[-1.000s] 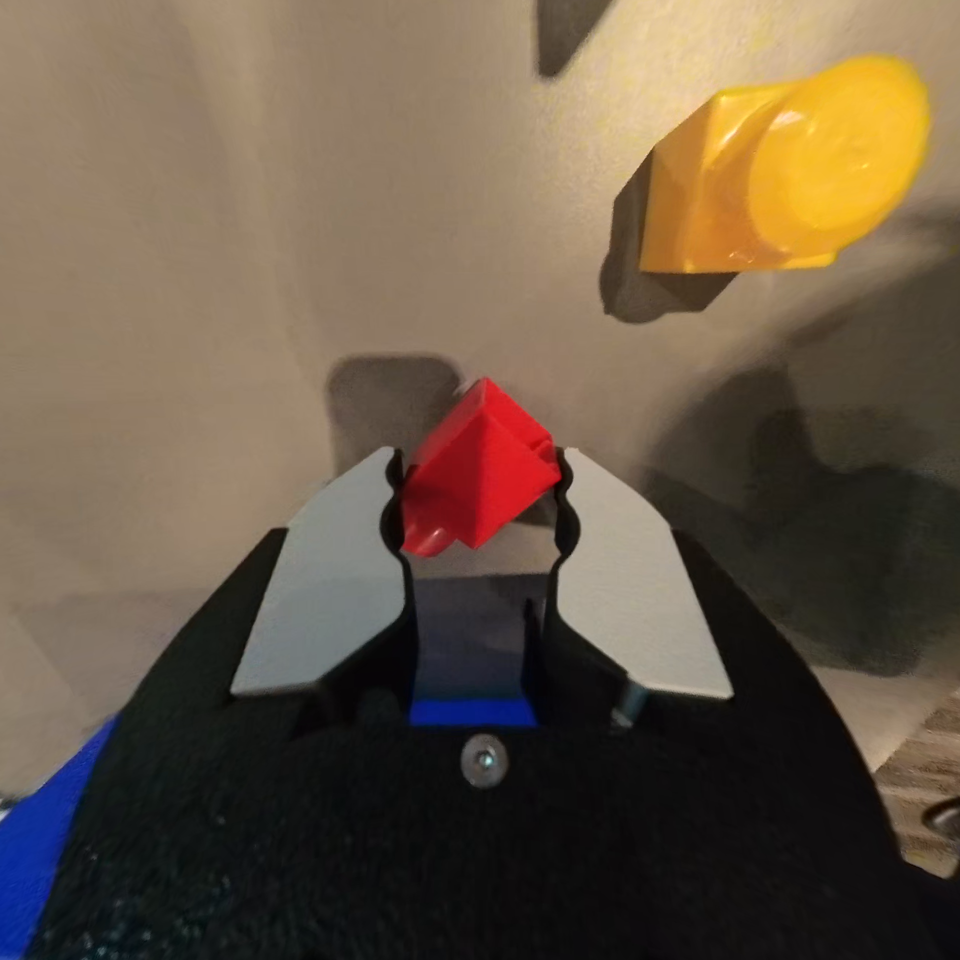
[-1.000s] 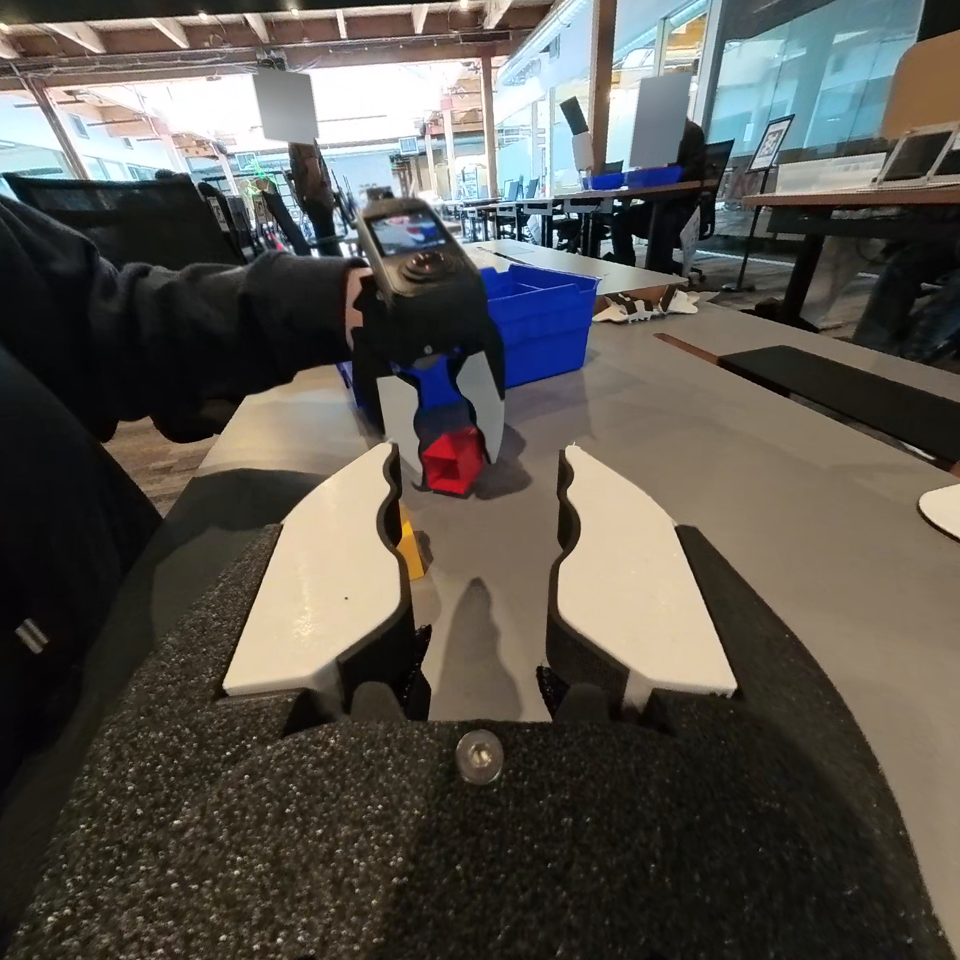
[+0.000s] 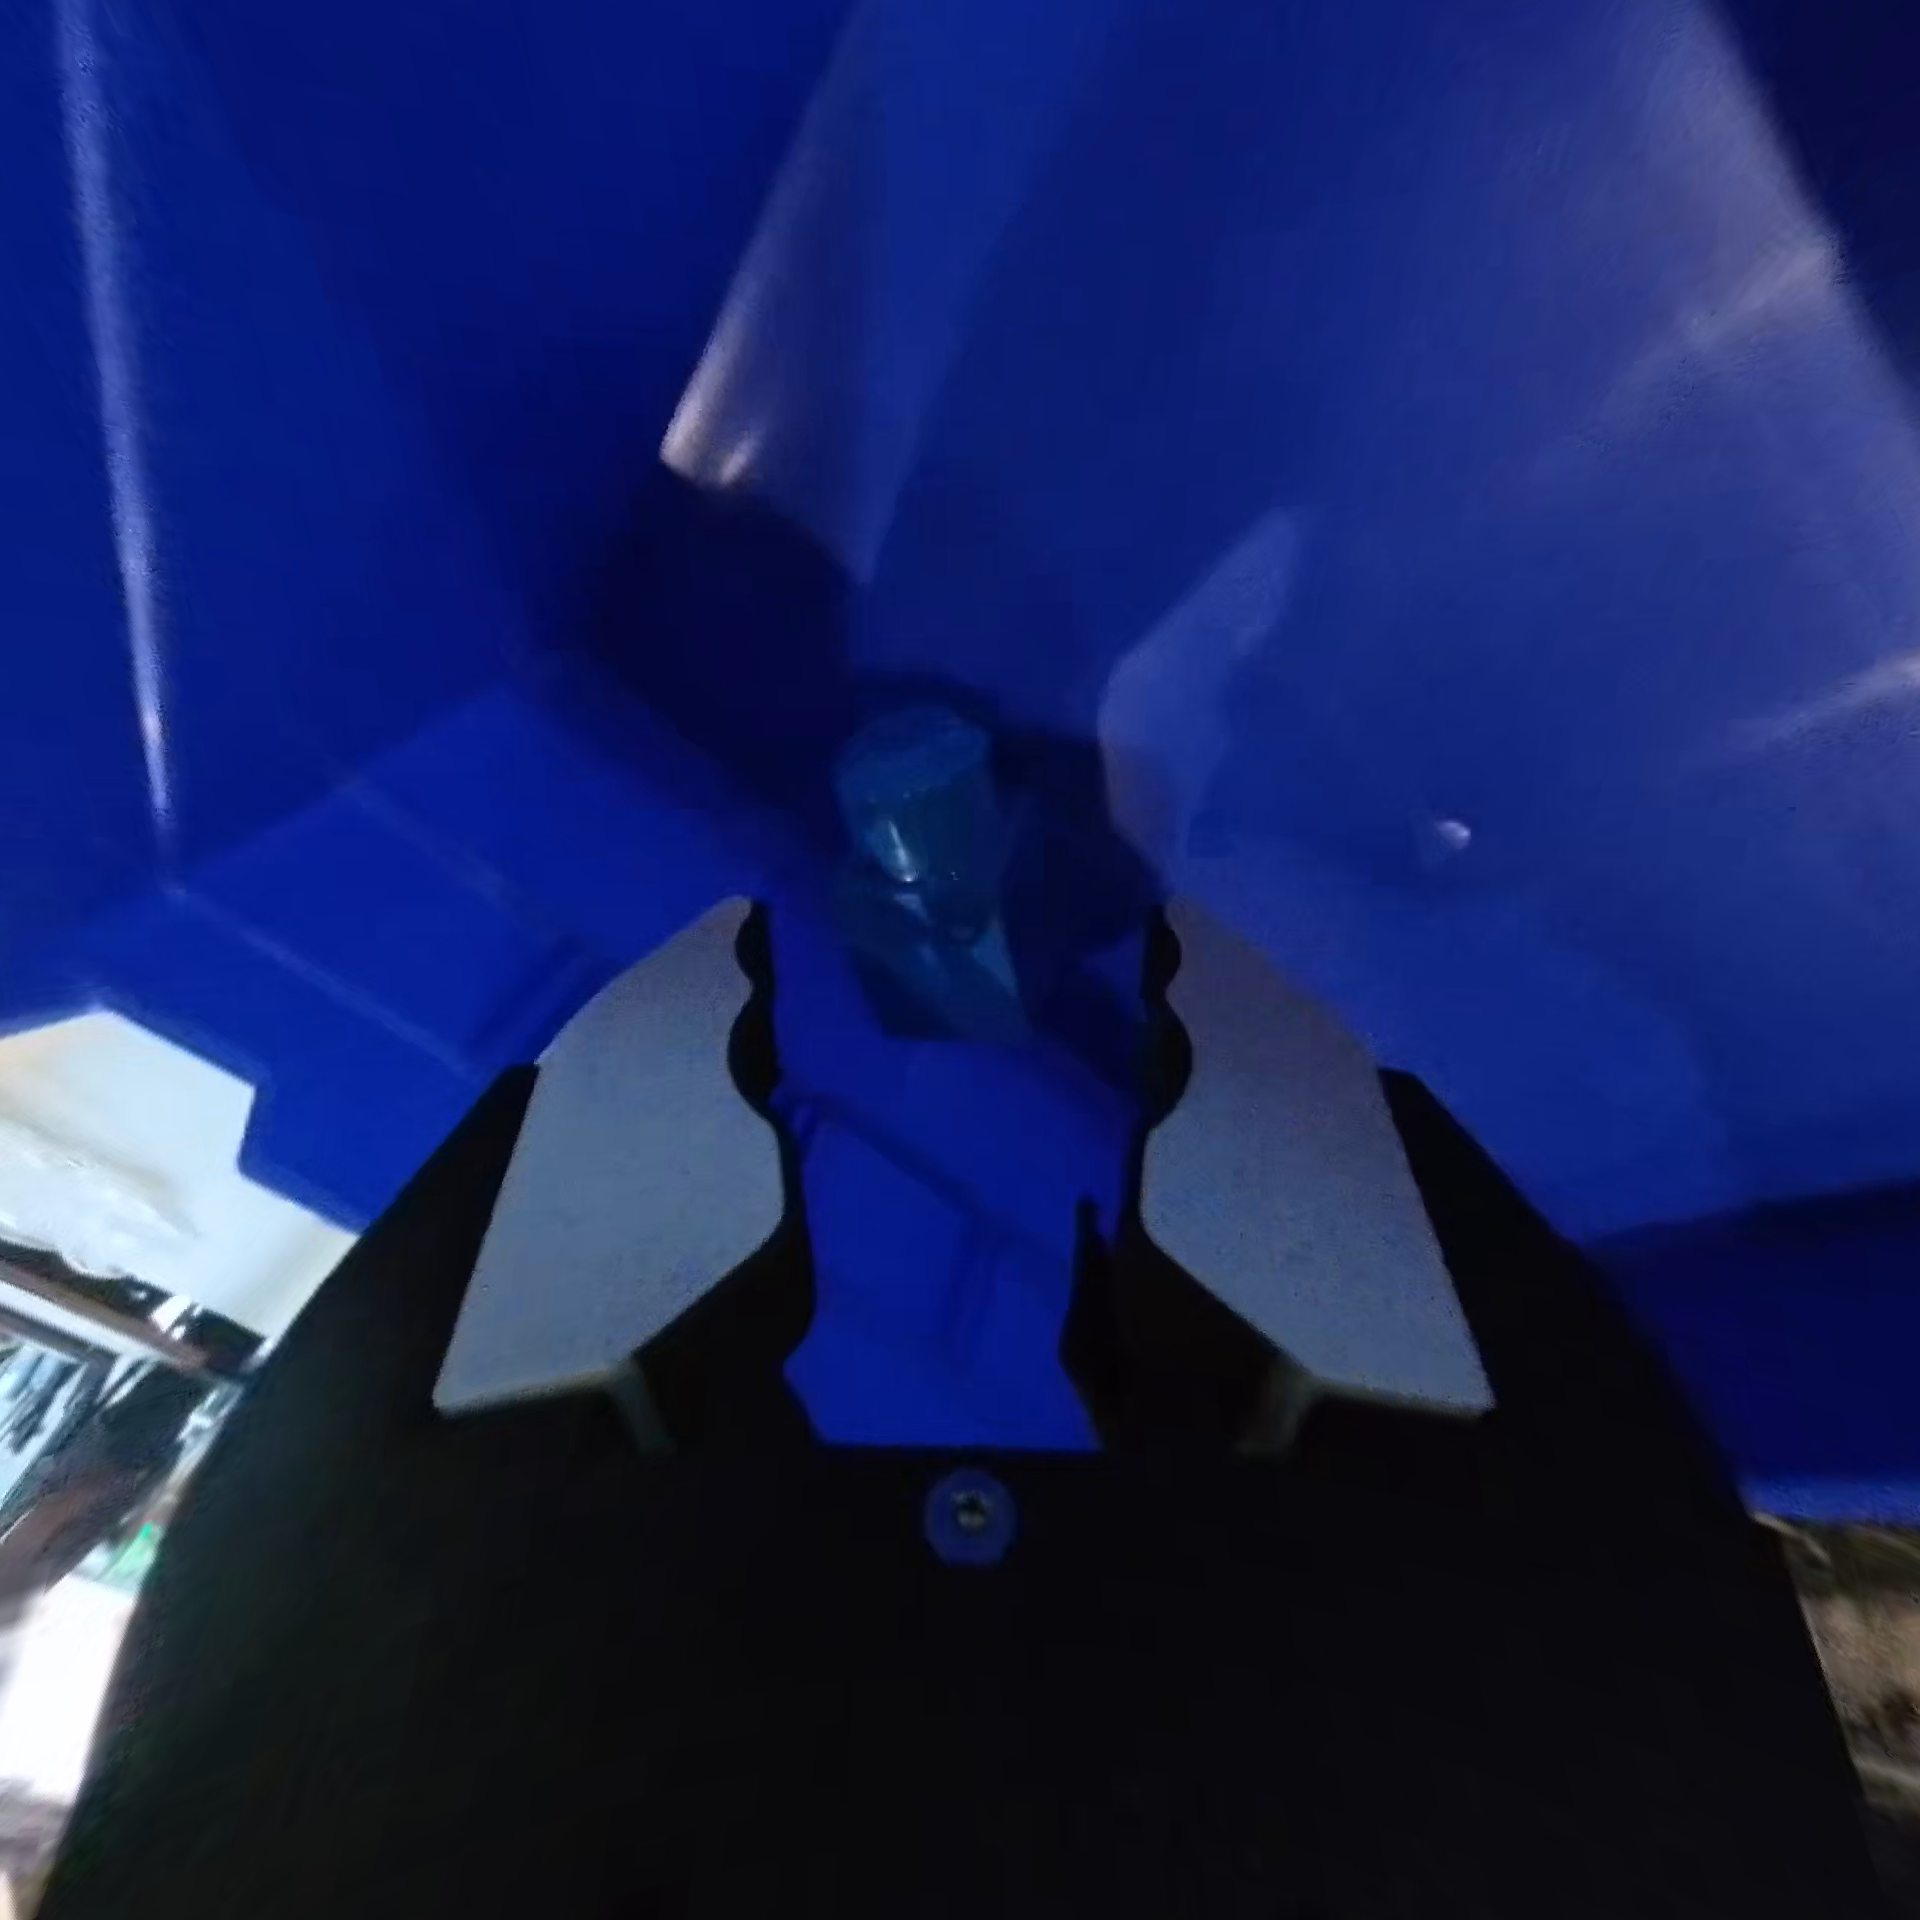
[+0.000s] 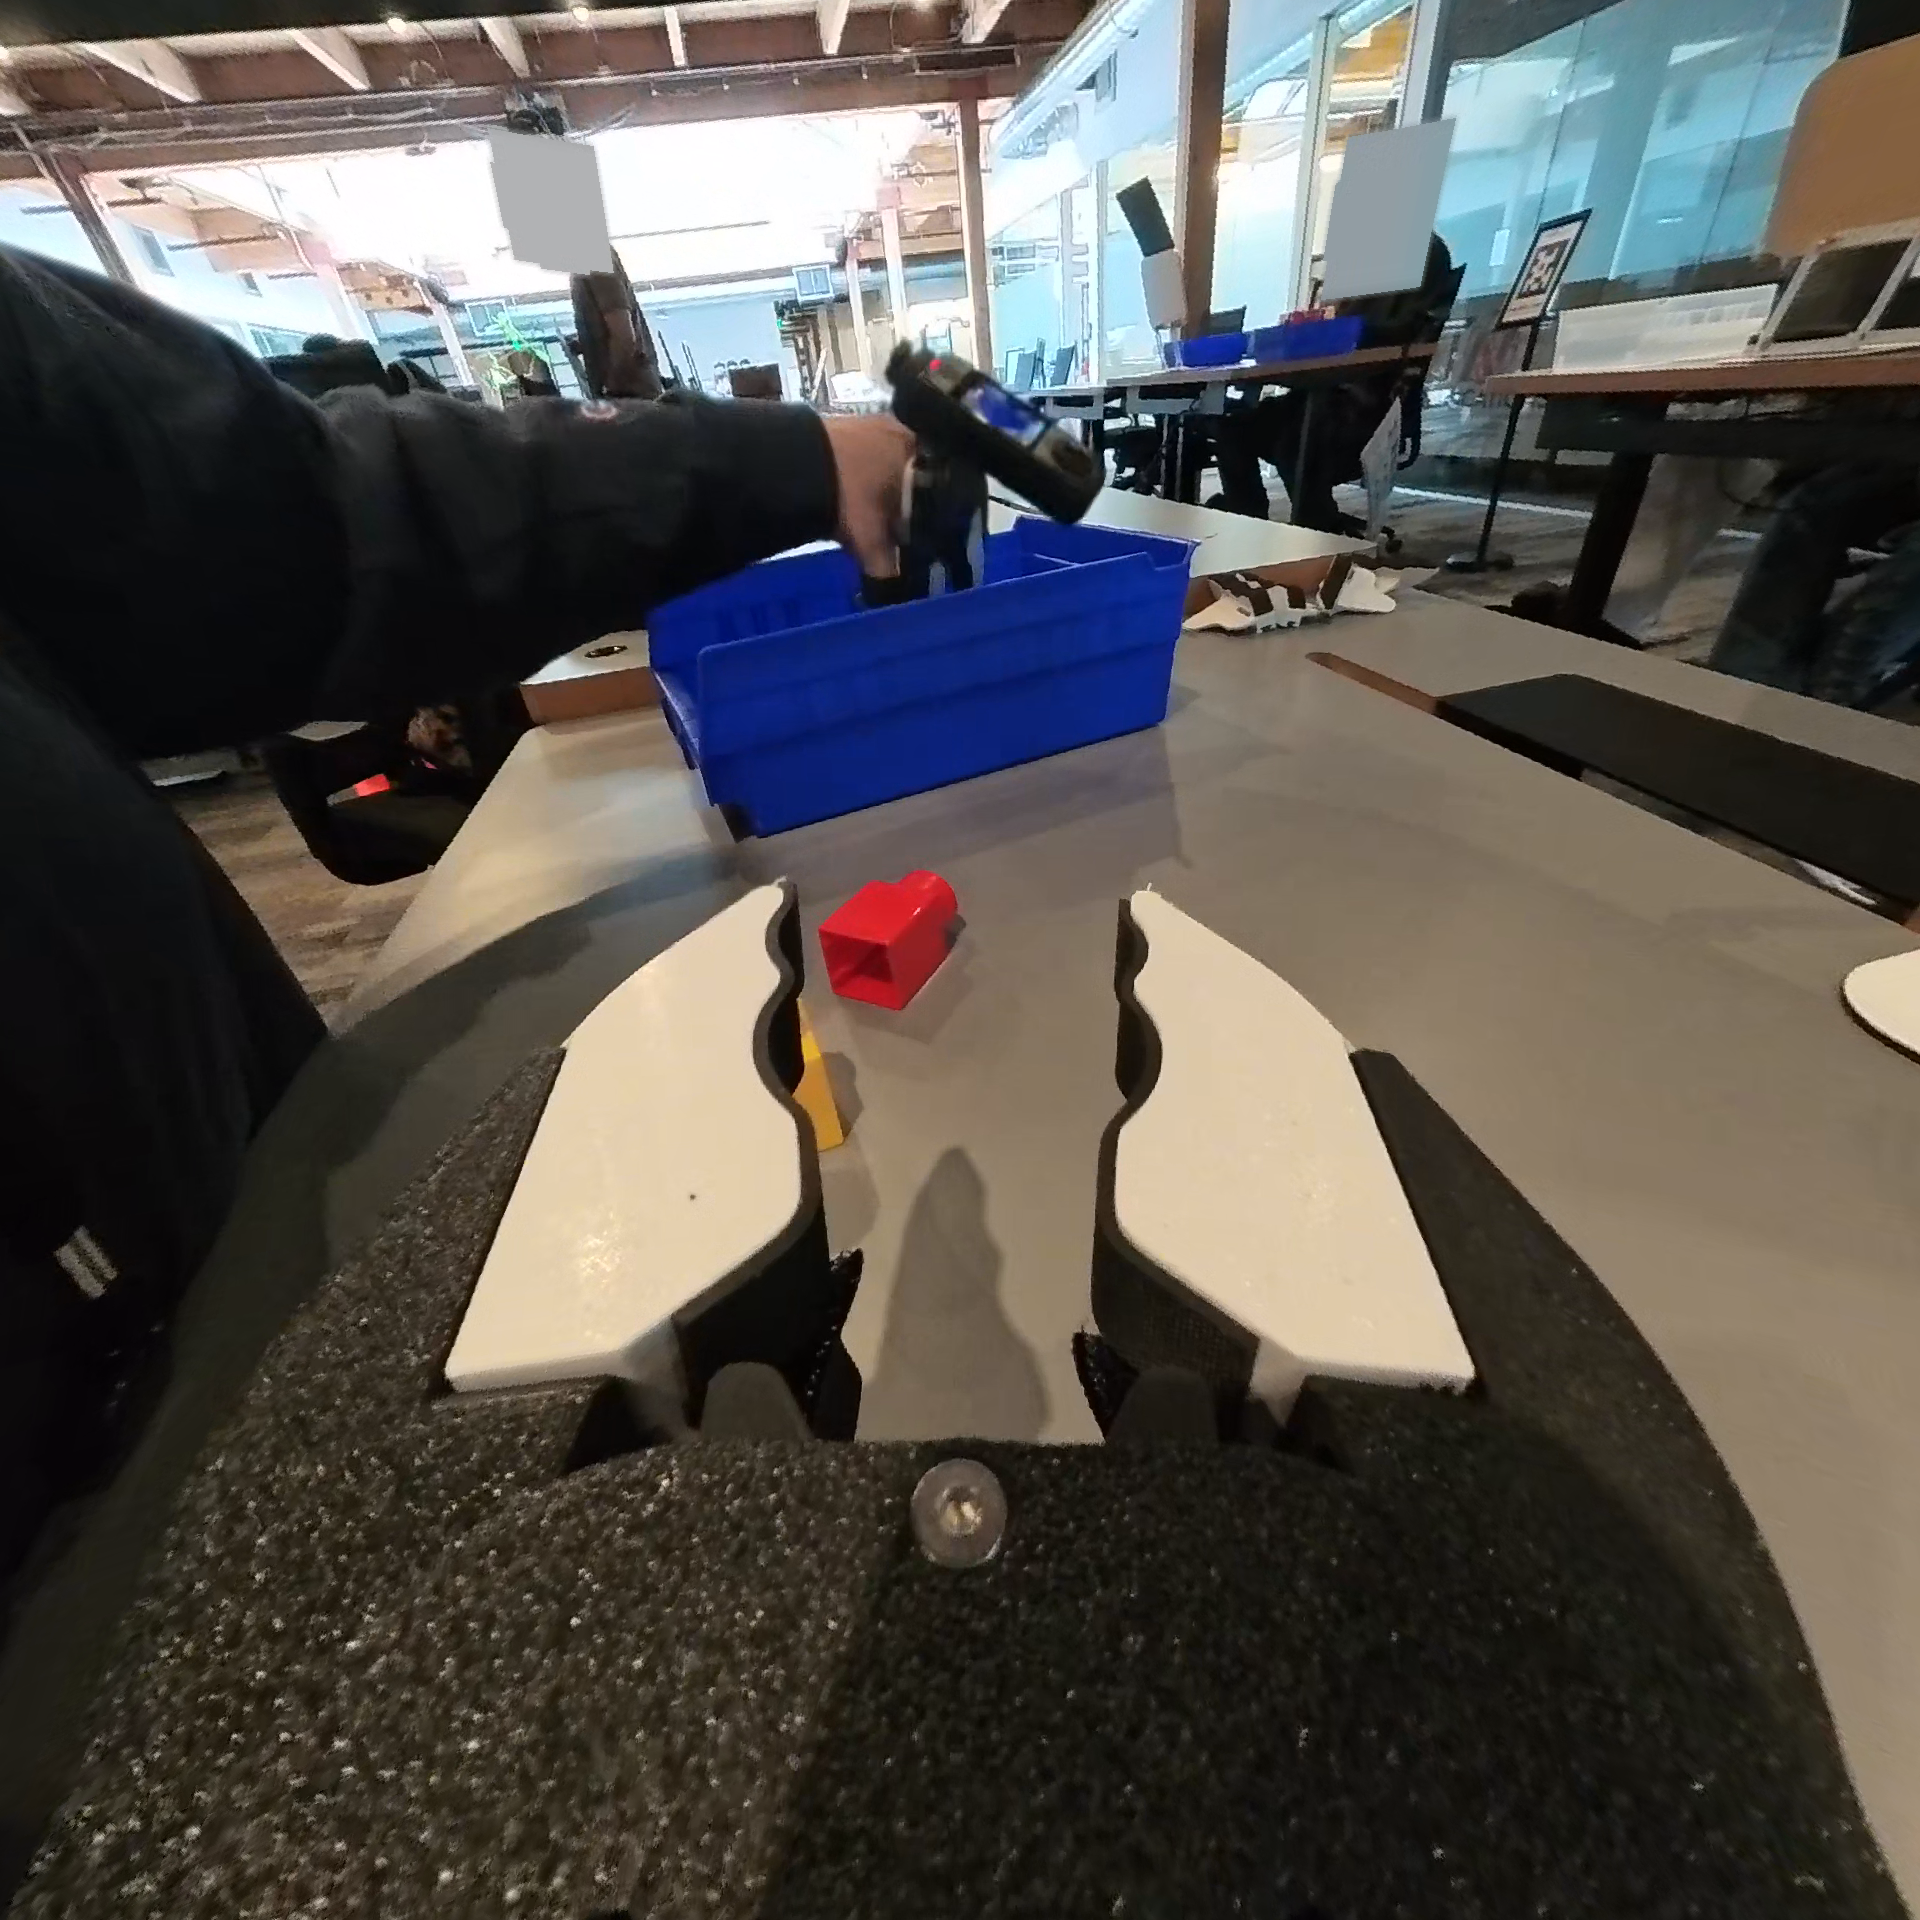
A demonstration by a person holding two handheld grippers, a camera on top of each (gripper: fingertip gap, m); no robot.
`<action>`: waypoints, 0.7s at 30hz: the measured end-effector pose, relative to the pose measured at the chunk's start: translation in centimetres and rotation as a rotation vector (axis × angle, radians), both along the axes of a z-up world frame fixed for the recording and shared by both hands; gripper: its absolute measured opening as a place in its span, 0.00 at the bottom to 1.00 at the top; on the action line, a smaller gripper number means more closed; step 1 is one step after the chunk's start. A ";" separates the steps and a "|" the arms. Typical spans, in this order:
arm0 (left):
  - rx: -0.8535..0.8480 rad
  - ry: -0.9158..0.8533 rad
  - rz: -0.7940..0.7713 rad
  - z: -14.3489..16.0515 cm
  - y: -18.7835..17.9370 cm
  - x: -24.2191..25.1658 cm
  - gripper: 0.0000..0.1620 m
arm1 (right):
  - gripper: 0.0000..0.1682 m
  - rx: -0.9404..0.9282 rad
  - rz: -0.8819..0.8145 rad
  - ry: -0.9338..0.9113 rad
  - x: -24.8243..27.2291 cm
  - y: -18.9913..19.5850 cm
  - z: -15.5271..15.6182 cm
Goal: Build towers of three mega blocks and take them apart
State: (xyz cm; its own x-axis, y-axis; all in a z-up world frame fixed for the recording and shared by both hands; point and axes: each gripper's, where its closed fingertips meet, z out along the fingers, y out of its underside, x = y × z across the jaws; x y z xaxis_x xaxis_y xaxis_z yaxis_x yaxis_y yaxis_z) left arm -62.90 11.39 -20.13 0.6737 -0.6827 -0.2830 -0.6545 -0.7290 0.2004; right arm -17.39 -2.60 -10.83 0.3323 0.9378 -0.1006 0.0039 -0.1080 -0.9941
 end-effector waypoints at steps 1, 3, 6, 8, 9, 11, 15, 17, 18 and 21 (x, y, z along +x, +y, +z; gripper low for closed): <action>-0.026 0.013 0.008 -0.1 -0.2 -0.1 0.43 | 0.34 0.000 0.000 -0.001 0.0 0.0 0.0; -0.073 0.002 0.035 -0.6 -0.5 -0.1 0.43 | 0.34 0.000 0.003 -0.001 -0.1 0.0 0.0; -0.108 0.029 0.057 -1.3 -0.7 -0.9 0.27 | 0.34 0.002 0.003 -0.002 -0.1 -0.1 0.0; -0.099 0.028 0.030 -1.0 -0.8 -0.7 0.25 | 0.34 0.005 0.002 0.000 0.0 -0.1 0.1; -0.074 0.018 0.020 -0.6 -0.7 -0.3 0.24 | 0.34 0.006 0.001 0.003 0.0 -0.1 0.2; 0.034 -0.023 0.003 0.9 -0.3 0.9 0.24 | 0.34 0.007 -0.001 0.013 0.1 -0.1 0.4; 0.355 -0.204 -0.091 6.4 -0.3 6.5 0.24 | 0.34 0.016 -0.005 0.032 0.4 -0.1 0.9; 0.524 -0.356 -0.178 9.6 -1.6 11.2 0.24 | 0.34 0.018 -0.005 0.041 0.5 -0.1 1.1; 0.595 -0.446 -0.226 11.2 -2.7 13.8 0.24 | 0.34 0.017 -0.006 0.045 0.5 -0.1 1.1; 0.713 -0.724 -0.372 14.1 -8.0 21.7 0.24 | 0.34 0.015 -0.005 0.050 0.6 -0.1 1.2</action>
State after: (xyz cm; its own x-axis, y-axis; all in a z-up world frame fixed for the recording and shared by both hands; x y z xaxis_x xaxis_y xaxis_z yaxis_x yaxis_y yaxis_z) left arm -41.16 3.41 -6.07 0.6254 -0.7145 -0.3136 -0.6509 -0.2561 -0.7147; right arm -16.79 -2.74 -9.62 0.3320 0.9377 -0.1028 -0.0465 -0.0926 -0.9946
